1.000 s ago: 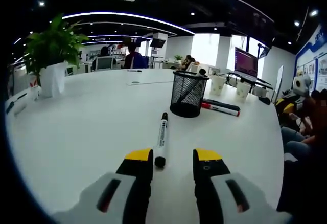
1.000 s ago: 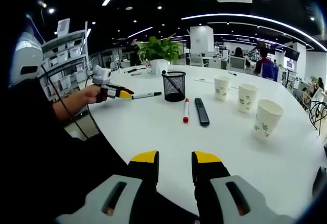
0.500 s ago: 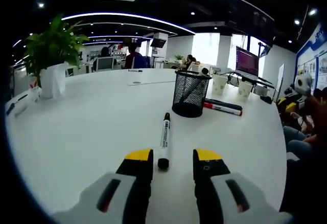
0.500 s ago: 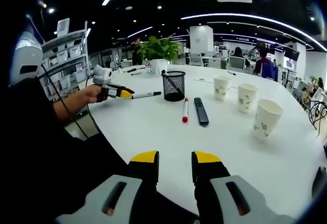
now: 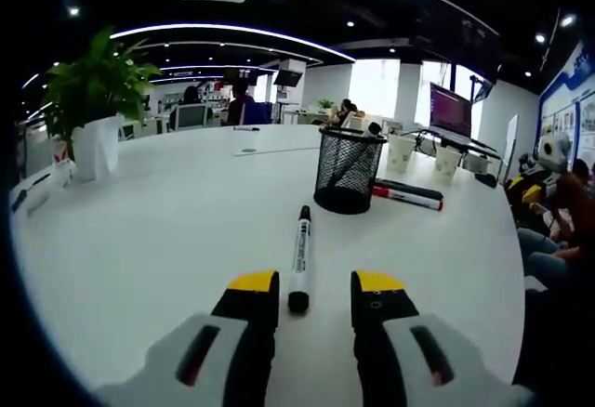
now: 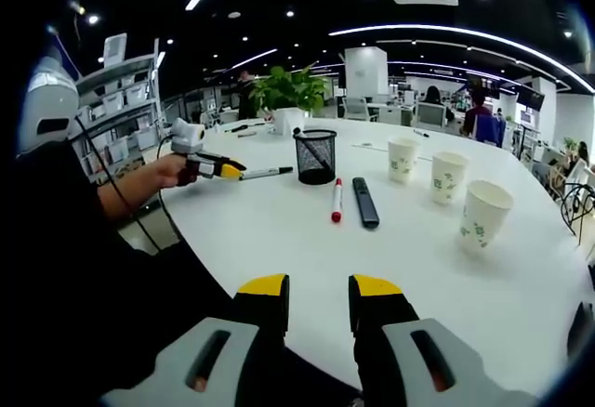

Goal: Place the scattered laser pointers and whiteboard markers into the pen holder and stack the scattered paper cups together

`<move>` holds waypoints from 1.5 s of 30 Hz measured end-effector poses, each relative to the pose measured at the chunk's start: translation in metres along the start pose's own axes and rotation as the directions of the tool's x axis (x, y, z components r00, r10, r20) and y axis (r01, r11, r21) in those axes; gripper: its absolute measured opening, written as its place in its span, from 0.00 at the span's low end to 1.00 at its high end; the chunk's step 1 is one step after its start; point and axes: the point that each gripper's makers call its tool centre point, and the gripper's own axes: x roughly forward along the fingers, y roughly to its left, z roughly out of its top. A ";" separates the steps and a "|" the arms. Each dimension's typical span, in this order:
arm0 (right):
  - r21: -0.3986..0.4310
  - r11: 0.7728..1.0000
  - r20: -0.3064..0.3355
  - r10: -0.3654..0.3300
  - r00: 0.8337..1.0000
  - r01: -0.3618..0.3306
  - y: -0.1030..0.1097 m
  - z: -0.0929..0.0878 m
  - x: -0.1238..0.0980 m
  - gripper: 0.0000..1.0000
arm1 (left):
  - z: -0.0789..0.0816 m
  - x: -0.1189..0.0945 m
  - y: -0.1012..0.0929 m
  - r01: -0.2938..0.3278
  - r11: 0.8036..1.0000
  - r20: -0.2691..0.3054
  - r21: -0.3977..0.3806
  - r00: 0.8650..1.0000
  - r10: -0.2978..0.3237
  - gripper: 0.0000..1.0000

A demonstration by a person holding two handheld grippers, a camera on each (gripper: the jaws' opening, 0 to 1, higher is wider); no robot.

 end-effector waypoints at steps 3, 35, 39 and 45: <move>0.006 1.000 0.003 -0.002 1.000 0.002 -0.001 -0.002 -0.001 0.29 | 0.001 0.001 -0.001 -0.003 1.000 0.001 0.014 1.000 0.003 0.32; 0.014 1.000 -0.001 0.004 1.000 -0.004 0.001 -0.005 0.001 0.29 | -0.002 0.013 0.006 -0.028 0.999 -0.009 0.029 1.000 0.028 0.30; 0.016 1.000 0.000 0.002 1.000 -0.002 0.001 -0.006 0.000 0.29 | -0.003 0.015 0.006 -0.030 0.999 -0.013 0.029 0.999 0.030 0.30; 0.017 1.000 0.001 -0.002 1.000 0.002 0.000 -0.006 -0.001 0.29 | -0.004 0.018 0.005 -0.029 0.999 -0.015 0.028 0.999 0.029 0.29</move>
